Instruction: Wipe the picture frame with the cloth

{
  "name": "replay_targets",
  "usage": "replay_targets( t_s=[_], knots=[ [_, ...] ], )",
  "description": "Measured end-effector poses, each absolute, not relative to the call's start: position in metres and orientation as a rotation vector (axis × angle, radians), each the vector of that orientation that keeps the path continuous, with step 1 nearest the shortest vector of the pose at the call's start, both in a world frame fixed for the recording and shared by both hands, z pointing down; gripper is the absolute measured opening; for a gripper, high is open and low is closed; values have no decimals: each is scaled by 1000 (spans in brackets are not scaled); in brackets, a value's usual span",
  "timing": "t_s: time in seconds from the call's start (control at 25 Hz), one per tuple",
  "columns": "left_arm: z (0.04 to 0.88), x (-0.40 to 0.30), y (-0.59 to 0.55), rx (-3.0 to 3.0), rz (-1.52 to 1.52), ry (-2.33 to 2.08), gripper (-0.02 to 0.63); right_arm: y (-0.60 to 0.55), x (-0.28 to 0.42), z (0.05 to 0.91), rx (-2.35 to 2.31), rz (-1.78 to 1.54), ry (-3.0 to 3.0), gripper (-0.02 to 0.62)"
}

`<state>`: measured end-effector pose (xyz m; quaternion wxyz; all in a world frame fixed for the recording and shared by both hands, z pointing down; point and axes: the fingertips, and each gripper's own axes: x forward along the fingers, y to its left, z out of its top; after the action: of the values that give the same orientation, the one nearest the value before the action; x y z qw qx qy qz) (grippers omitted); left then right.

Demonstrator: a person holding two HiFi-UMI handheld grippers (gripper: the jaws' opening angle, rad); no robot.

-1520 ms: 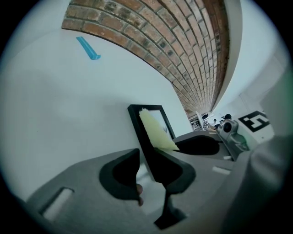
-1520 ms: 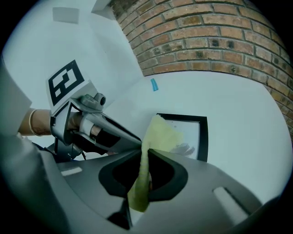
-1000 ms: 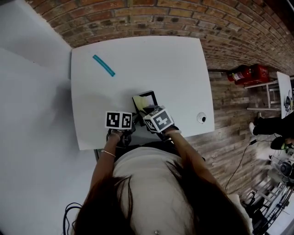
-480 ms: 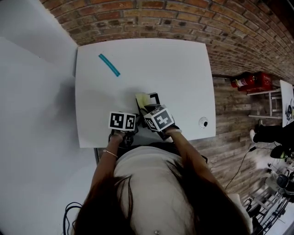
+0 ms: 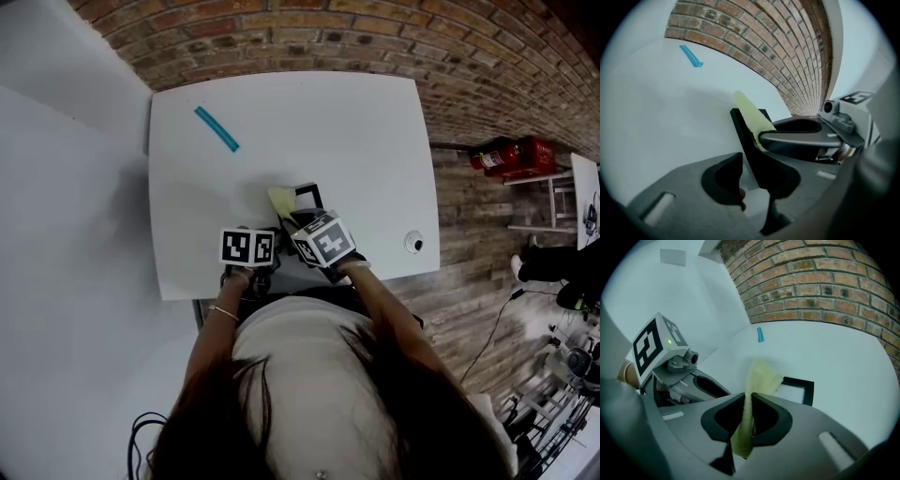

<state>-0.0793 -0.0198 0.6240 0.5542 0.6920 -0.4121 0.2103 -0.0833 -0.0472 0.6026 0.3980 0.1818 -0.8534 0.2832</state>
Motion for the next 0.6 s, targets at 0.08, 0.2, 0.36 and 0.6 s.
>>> replay_targets(
  t_s=[0.08, 0.2, 0.36, 0.6],
  knots=[
    [624, -79, -19, 1634, 496, -976, 96, -46, -80, 608, 465, 714, -2140, 43],
    [623, -79, -19, 1634, 494, -987, 97, -46, -73, 616, 476, 730, -2115, 43],
    [623, -79, -20, 1636, 492, -994, 97, -54, -62, 618, 520, 755, -2100, 43],
    [624, -80, -20, 1638, 488, -995, 98, -68, -42, 618, 599, 775, -2077, 43]
  ],
)
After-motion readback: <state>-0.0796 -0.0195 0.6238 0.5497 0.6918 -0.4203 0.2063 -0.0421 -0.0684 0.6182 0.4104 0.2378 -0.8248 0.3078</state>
